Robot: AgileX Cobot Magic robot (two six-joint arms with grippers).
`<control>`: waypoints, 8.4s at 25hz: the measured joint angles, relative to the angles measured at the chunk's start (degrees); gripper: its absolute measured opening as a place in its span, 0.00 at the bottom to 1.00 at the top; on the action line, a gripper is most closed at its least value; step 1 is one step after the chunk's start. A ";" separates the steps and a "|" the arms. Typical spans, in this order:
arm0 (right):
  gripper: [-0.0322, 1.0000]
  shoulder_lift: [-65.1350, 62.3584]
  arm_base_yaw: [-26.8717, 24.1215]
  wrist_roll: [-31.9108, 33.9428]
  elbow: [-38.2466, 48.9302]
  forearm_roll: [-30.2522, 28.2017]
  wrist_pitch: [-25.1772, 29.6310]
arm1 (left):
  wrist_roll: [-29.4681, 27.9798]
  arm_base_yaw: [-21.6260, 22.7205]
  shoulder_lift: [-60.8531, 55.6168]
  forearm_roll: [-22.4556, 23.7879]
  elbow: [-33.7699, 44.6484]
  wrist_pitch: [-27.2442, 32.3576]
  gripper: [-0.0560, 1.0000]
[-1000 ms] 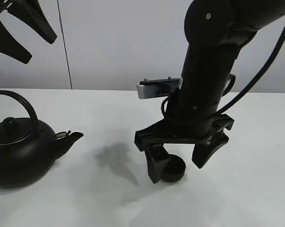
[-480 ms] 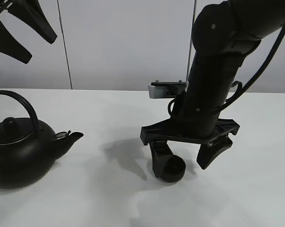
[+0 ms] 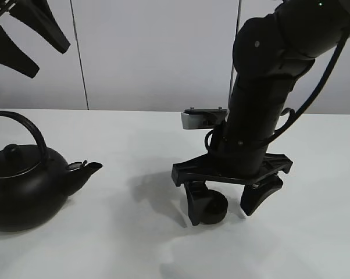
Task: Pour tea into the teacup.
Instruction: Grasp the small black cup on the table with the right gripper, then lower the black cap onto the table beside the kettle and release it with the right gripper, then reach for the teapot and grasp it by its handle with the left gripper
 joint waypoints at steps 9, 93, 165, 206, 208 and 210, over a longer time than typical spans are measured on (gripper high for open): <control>0.41 0.00 0.00 0.00 0.00 0.05 -0.46 | 0.00 0.00 0.00 0.00 0.00 0.00 0.49; 0.50 -23.58 -21.28 0.86 -11.76 -15.77 6.29 | 0.00 0.00 0.00 -0.01 0.00 -2.81 0.49; 0.50 -109.77 -34.15 -9.92 40.69 -3.02 21.44 | 0.00 0.00 0.00 -0.01 0.00 -5.89 0.49; 0.50 -109.77 -34.15 -9.92 40.69 -3.02 21.50 | 2.96 0.00 0.00 8.03 -6.35 -13.14 0.66; 0.50 -109.77 -34.15 -9.92 40.69 -3.02 21.50 | 1.16 0.00 0.00 9.70 -8.91 -12.87 0.66; 0.50 -109.77 -34.15 -9.92 40.69 -3.02 21.43 | -1.00 -0.16 -0.55 12.16 -11.00 -13.01 0.66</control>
